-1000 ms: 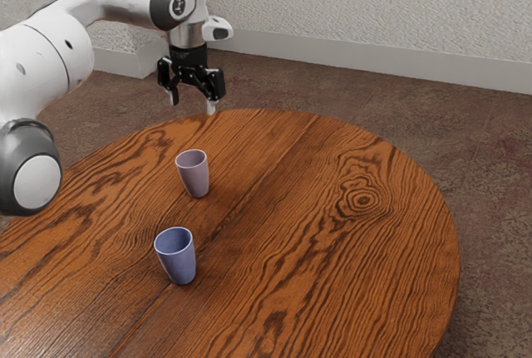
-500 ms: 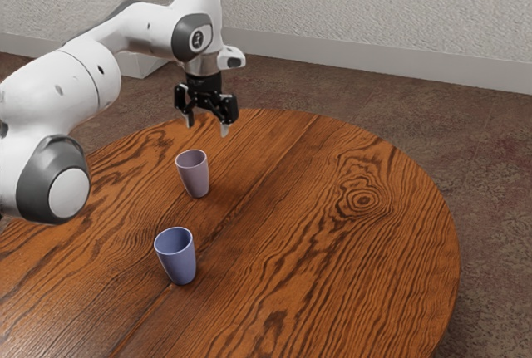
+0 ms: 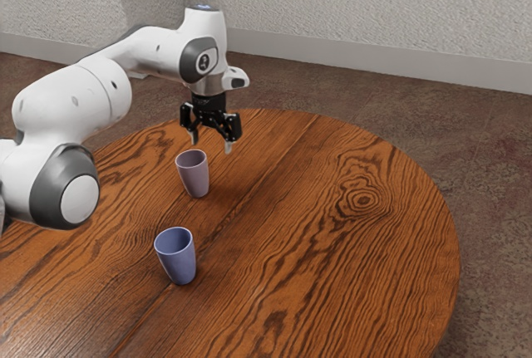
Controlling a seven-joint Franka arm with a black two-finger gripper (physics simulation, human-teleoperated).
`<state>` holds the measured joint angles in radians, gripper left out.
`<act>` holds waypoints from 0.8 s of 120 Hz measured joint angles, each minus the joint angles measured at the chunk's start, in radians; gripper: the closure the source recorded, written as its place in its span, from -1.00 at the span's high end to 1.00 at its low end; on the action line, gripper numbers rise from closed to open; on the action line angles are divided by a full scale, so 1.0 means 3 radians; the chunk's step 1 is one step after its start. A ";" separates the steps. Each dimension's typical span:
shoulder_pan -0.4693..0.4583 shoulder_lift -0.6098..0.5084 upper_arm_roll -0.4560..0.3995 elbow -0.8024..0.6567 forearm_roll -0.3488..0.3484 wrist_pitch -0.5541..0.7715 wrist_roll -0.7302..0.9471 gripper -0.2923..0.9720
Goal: Place the left cup onto the right cup
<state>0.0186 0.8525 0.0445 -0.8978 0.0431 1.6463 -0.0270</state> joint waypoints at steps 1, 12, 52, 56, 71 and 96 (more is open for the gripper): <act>0.0002 0.0001 0.0000 0.0000 0.0000 0.0002 0.0000 0.54; 0.0032 0.0010 -0.0004 -0.0003 -0.0003 0.0017 0.0003 0.54; 0.0106 0.0021 0.0000 -0.0033 -0.0008 0.0048 0.0063 0.54; 0.0106 0.0030 0.0000 -0.0039 -0.0008 0.0054 0.0069 0.54; 0.0107 0.0089 0.0000 -0.0045 -0.0010 0.0070 0.0087 0.54; 0.0125 0.0137 -0.0024 -0.0051 -0.0011 0.0087 0.0107 0.54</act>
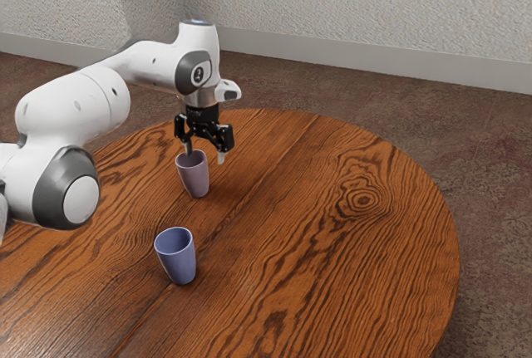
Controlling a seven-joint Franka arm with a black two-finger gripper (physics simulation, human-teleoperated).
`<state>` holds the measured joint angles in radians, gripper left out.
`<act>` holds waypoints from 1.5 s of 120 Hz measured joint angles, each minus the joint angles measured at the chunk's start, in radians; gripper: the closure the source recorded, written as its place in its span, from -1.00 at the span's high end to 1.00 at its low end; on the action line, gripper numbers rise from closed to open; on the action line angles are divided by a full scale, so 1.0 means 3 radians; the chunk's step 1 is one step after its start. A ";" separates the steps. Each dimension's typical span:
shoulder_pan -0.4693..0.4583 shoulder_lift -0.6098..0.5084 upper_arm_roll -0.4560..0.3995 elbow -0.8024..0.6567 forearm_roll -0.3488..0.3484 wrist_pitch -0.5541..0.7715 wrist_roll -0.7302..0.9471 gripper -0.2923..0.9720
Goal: Place the left cup onto the right cup
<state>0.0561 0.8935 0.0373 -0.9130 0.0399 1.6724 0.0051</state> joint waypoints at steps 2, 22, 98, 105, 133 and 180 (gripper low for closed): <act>0.0001 0.0002 -0.0003 -0.0005 0.0000 0.0003 0.0001 0.54; 0.0002 0.0018 -0.0011 -0.0034 0.0000 0.0026 0.0011 0.54; 0.0007 0.0102 -0.0010 -0.0170 -0.0001 0.0131 0.0027 0.54; 0.0007 0.0103 -0.0008 -0.0173 -0.0001 0.0142 0.0028 0.51; 0.0007 0.0103 -0.0003 -0.0169 0.0002 0.0186 0.0030 -0.07; 0.0007 0.0098 0.0009 -0.0173 0.0019 0.0206 0.0039 -0.63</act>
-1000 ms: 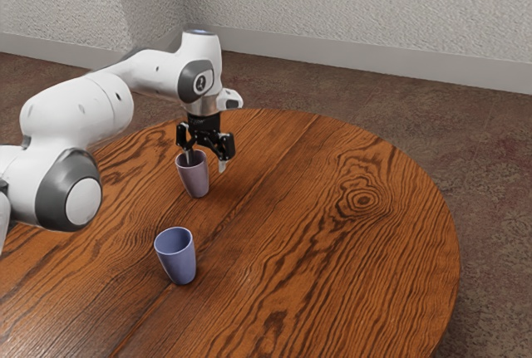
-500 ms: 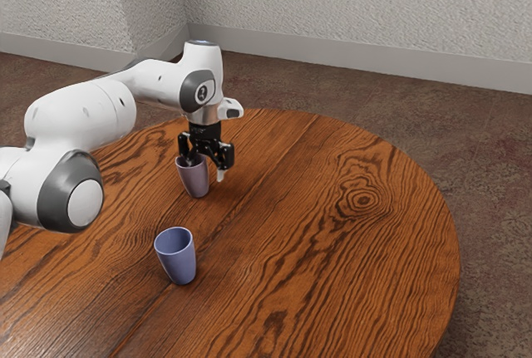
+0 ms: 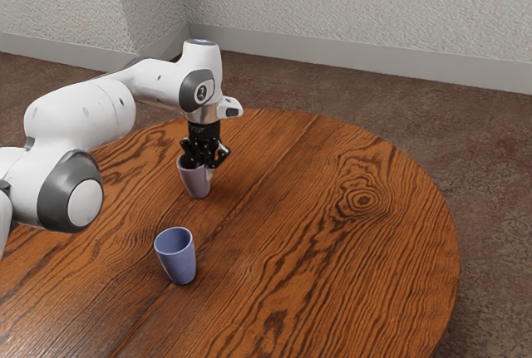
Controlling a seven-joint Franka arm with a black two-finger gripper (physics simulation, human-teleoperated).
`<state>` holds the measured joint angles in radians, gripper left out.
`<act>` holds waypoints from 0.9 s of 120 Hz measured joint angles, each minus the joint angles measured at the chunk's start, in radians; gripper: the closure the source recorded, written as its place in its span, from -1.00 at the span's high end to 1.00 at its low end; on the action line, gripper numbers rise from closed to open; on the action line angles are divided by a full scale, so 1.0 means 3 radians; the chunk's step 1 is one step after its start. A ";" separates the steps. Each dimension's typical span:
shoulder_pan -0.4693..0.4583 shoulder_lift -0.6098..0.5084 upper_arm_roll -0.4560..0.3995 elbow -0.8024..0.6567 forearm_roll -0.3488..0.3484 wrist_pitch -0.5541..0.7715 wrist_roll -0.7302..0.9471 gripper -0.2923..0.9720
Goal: Place the left cup onto the right cup
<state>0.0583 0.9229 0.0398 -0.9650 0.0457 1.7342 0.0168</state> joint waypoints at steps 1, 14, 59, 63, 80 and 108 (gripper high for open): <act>0.0000 0.0000 0.0000 0.0000 0.0001 0.0000 0.0000 -0.64; 0.0000 -0.0001 0.0000 0.0003 0.0010 0.0000 -0.0001 -0.66; -0.0036 -0.0146 0.0010 -0.0006 0.0114 -0.0051 -0.0002 -0.69; -0.0040 -0.0169 0.0010 -0.0008 0.0121 -0.0060 -0.0003 -0.69; -0.0056 -0.0319 0.0014 -0.0081 0.0136 -0.0088 -0.0005 -0.70; -0.0123 -0.0563 0.0014 -0.0213 0.0140 -0.0109 -0.0011 -0.70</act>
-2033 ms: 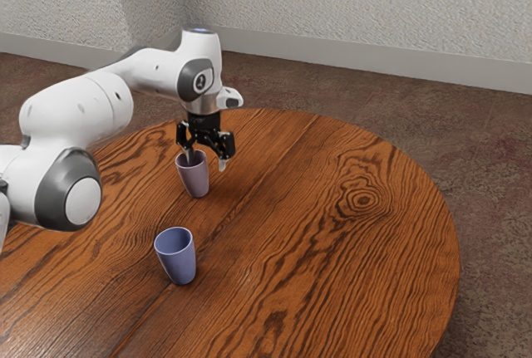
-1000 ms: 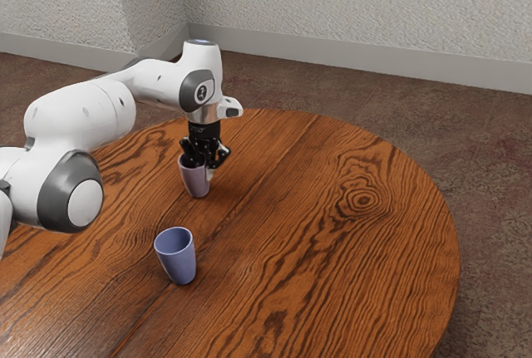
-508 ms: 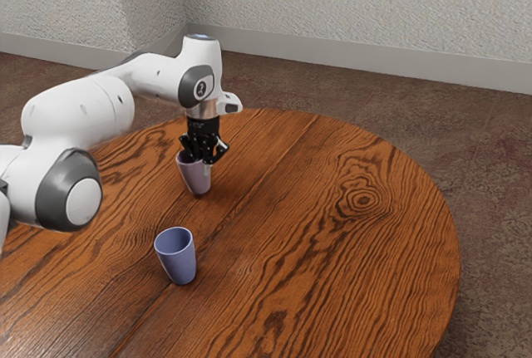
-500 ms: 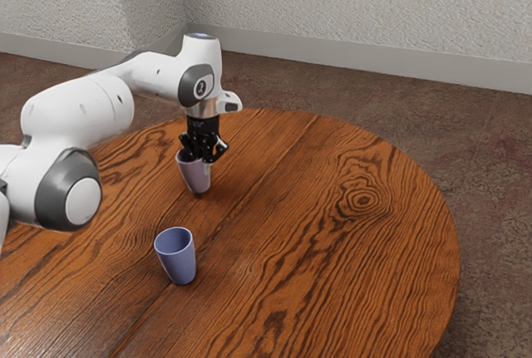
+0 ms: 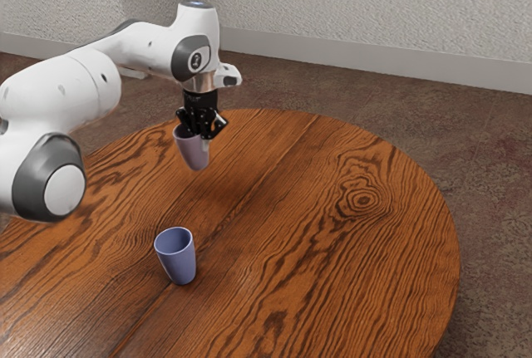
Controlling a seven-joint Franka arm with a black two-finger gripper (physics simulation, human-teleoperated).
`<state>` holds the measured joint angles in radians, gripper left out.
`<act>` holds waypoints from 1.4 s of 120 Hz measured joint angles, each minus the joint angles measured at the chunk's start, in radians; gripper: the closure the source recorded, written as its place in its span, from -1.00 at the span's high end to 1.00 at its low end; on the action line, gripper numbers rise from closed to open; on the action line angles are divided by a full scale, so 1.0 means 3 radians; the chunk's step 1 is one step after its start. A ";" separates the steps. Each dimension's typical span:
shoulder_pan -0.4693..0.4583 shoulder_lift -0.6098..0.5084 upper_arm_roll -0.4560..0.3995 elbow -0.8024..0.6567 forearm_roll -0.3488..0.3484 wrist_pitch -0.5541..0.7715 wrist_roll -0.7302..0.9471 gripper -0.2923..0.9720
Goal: Place the left cup onto the right cup
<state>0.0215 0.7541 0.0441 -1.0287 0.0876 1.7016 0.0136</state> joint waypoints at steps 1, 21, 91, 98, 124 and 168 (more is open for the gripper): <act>-0.0004 -0.0009 0.0000 -0.0006 0.0000 0.0000 0.0000 -0.70; -0.0038 -0.0166 0.0000 -0.0113 0.0001 -0.0006 -0.0005 -0.70; -0.0140 -0.0748 -0.0026 -0.0718 -0.0003 -0.0006 -0.0052 -0.69; -0.0167 -0.0795 -0.0026 -0.0772 -0.0002 -0.0006 -0.0065 -0.69; -0.0263 -0.1005 -0.0035 -0.1056 -0.0004 -0.0006 -0.0127 -0.69; -0.0351 -0.1401 -0.0059 -0.1520 -0.0006 -0.0007 -0.0264 -0.69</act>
<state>-0.0838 0.3339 0.0263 -1.4848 0.0856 1.6996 -0.0656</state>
